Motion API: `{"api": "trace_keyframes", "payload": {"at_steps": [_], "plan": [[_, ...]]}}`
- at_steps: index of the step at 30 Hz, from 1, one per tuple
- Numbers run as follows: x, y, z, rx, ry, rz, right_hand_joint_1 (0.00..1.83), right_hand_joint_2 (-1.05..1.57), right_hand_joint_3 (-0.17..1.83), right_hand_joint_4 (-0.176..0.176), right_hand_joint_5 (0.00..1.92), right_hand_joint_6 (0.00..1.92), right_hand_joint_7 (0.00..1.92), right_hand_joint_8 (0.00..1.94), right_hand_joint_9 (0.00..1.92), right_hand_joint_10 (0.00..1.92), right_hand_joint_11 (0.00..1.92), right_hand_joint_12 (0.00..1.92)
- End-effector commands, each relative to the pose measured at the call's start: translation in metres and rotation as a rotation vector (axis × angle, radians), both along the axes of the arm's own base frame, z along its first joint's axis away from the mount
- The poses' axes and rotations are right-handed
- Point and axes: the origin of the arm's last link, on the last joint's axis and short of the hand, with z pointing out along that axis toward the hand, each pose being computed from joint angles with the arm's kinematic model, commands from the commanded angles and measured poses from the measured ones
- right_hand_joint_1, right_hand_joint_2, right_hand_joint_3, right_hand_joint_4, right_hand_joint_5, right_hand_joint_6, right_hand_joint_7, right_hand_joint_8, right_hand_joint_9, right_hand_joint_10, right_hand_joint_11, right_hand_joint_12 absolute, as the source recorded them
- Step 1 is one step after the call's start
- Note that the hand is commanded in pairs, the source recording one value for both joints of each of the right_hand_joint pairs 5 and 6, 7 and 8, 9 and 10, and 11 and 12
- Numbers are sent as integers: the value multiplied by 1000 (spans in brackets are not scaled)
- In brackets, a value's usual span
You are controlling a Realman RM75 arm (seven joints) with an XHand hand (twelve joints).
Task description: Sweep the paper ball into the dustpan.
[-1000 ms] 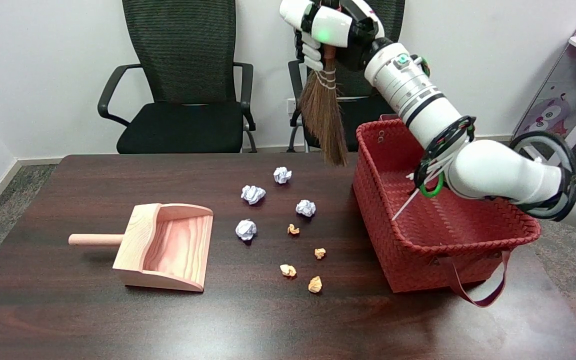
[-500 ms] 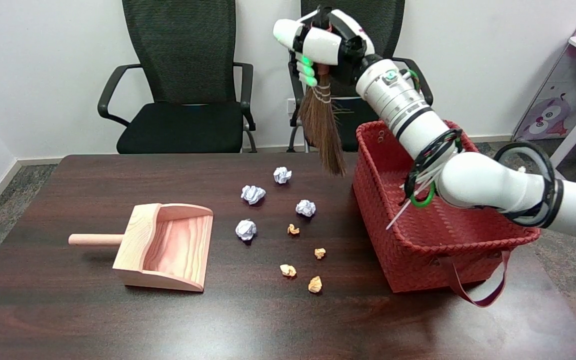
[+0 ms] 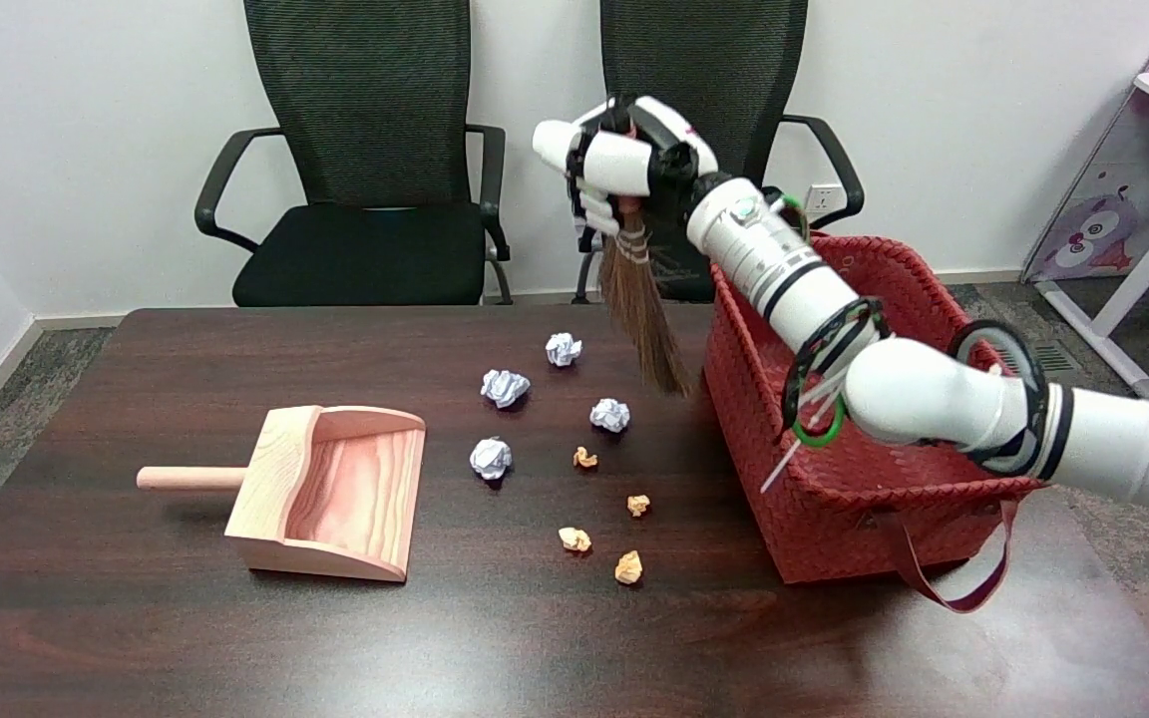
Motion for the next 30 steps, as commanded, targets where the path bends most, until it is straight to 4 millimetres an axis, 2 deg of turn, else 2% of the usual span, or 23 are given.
{"api": "trace_keyframes", "payload": {"at_steps": [1,6,15,23,30], "plan": [[-55,27,-18,-29,54,-67,1022,1571,1011,176,1920,1920,1920,1920,1920,1920,1920,1920],[-68,37,-30,-82,116,-63,1020,1571,1045,176,1920,1920,1920,1920,1920,1920,1920,1920],[-83,49,-29,-121,141,-76,1021,1571,1029,176,1920,1920,1920,1920,1920,1920,1920,1920],[-93,49,-43,-94,117,-102,1022,1571,1024,176,1920,1920,1920,1920,1920,1920,1920,1920],[-104,44,-63,-33,111,-141,1023,1571,1024,176,1920,1920,1920,1920,1920,1920,1920,1920]]}}
